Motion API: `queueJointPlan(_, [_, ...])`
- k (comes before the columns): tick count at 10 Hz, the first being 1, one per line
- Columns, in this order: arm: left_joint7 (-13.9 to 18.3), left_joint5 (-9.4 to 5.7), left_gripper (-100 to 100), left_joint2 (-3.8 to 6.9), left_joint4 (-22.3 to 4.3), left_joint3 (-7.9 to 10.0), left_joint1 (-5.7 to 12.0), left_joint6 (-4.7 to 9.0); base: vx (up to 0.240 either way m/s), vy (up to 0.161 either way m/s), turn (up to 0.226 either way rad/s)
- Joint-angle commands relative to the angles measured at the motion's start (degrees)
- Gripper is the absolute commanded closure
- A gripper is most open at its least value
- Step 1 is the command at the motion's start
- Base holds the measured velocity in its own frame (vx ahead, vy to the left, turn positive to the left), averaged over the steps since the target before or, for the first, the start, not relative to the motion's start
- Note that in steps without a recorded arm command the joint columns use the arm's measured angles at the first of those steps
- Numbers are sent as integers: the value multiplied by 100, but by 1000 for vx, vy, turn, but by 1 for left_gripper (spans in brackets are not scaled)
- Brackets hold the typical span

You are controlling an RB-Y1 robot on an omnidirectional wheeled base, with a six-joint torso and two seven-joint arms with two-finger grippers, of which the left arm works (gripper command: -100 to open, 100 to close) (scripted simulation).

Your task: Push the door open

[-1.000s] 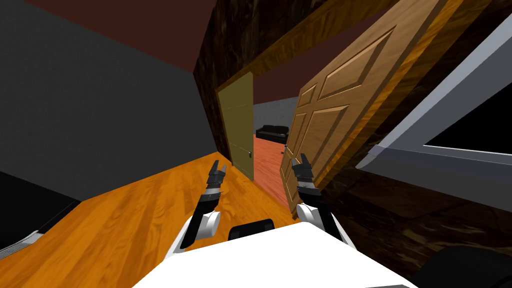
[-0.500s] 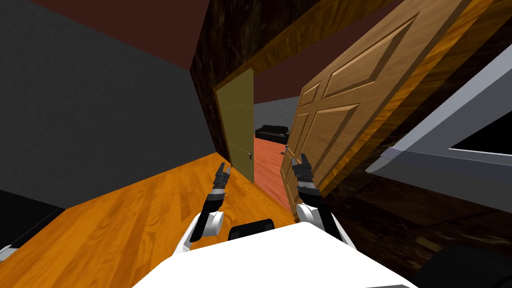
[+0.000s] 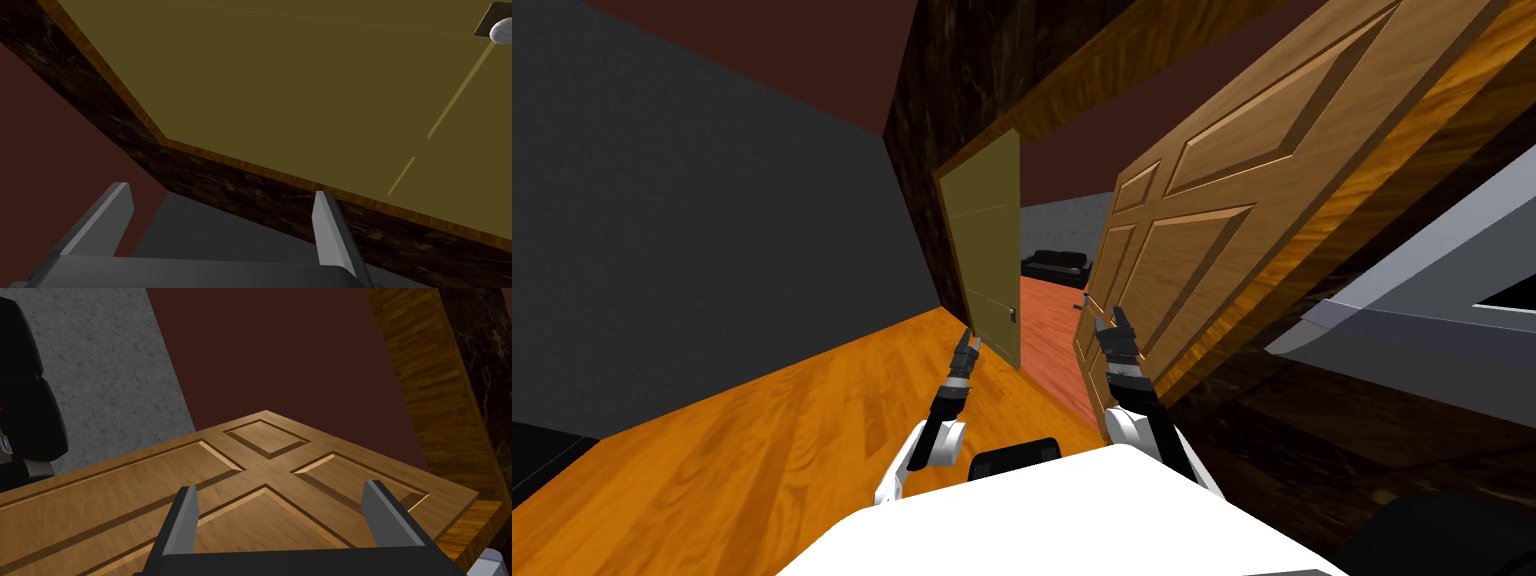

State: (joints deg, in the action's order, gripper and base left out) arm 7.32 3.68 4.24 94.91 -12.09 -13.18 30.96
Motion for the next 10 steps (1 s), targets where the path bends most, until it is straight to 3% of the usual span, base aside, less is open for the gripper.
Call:
queueJointPlan(1, [9,45,-100,0,-243,-90,66,77,106,50,-35])
queueJointPlan(8, [127,181,-100,43,-1464,-367,554,405,91,49,-41])
queueJointPlan(10, [143,200,-100,46,-1638,-407,624,452,92,36,-25])
